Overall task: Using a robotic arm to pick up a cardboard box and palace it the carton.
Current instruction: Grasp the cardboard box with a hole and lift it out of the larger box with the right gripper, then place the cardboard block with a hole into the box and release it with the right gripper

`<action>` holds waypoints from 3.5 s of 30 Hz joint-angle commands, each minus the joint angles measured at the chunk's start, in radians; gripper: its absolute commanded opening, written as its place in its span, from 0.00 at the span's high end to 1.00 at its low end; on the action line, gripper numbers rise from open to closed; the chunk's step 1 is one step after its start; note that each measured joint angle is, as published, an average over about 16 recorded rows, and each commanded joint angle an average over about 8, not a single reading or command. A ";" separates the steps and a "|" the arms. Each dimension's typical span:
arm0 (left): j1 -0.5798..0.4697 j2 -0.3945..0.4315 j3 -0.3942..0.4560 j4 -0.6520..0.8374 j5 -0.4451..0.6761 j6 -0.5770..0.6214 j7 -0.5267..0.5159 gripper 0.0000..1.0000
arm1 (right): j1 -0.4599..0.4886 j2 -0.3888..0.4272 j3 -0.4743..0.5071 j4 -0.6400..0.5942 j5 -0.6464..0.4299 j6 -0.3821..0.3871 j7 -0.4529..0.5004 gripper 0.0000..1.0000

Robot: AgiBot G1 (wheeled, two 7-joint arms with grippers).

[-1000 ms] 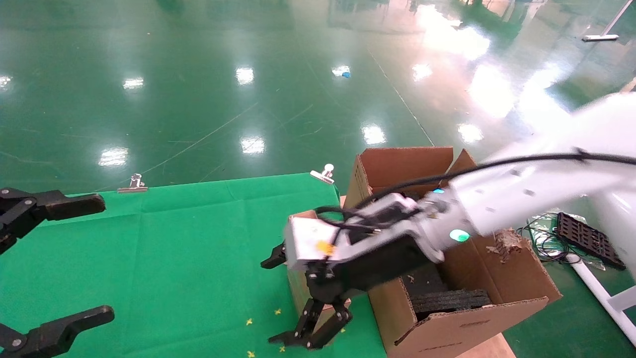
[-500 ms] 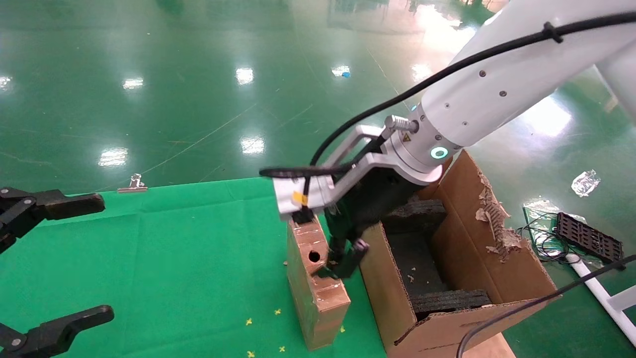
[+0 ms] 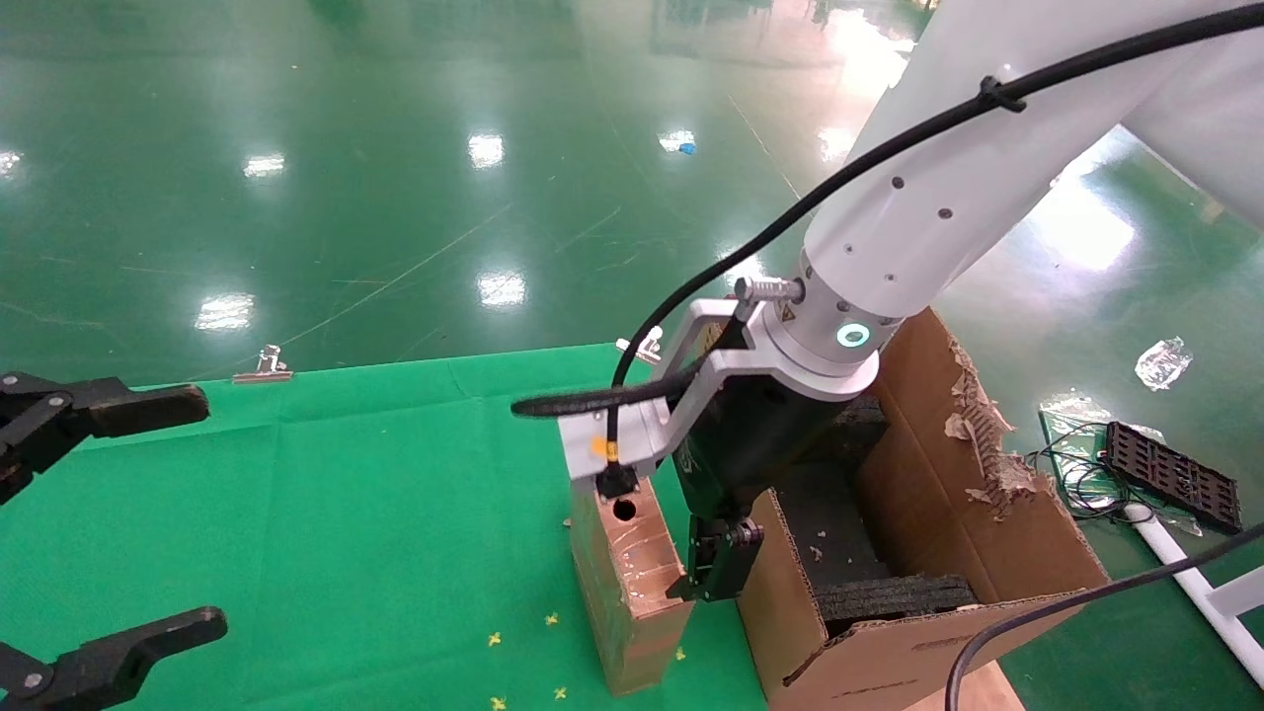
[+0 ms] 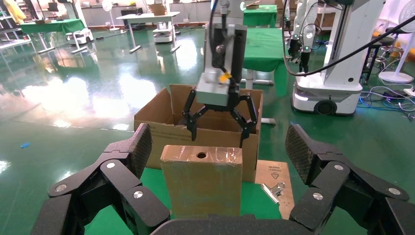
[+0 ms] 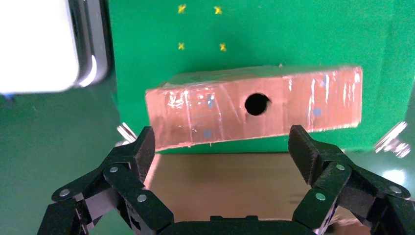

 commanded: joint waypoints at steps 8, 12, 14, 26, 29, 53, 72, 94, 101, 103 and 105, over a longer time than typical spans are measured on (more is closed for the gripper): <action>0.000 0.000 0.001 0.000 0.000 0.000 0.000 0.00 | -0.007 -0.063 -0.062 -0.295 0.089 -0.012 0.234 0.00; 0.000 0.000 0.001 0.000 -0.001 0.000 0.000 0.00 | -0.033 -0.092 -0.077 -0.443 0.161 -0.012 0.291 0.00; 0.000 0.000 0.001 0.000 -0.001 0.000 0.001 0.00 | -0.045 -0.106 -0.085 -0.496 0.185 -0.012 0.299 0.00; 0.000 -0.001 0.002 0.000 -0.001 -0.001 0.001 0.00 | -0.082 -0.201 -0.158 -0.660 0.214 -0.010 0.274 0.18; 0.000 -0.001 0.002 0.000 -0.001 -0.001 0.001 0.12 | -0.081 -0.212 -0.175 -0.673 0.211 -0.009 0.261 0.55; -0.001 -0.002 0.004 0.000 -0.003 -0.002 0.002 1.00 | -0.071 -0.225 -0.287 -0.649 0.230 -0.002 0.253 1.00; -0.001 -0.002 0.005 0.000 -0.003 -0.002 0.002 1.00 | 0.033 -0.169 -0.280 -0.695 0.251 0.038 0.159 1.00; -0.001 -0.003 0.006 0.000 -0.004 -0.003 0.003 0.36 | 0.271 0.103 -0.314 -1.054 0.117 0.038 0.147 1.00; -0.001 -0.003 0.007 0.000 -0.005 -0.003 0.003 0.00 | 0.169 0.122 -0.335 -1.117 0.101 0.029 0.194 1.00; -0.002 -0.003 0.007 0.000 -0.005 -0.003 0.004 0.00 | 0.142 0.121 -0.338 -1.129 0.099 0.036 0.201 1.00; -0.002 -0.003 0.007 0.000 -0.005 -0.003 0.004 0.00 | 0.118 0.119 -0.340 -1.138 0.096 0.050 0.203 1.00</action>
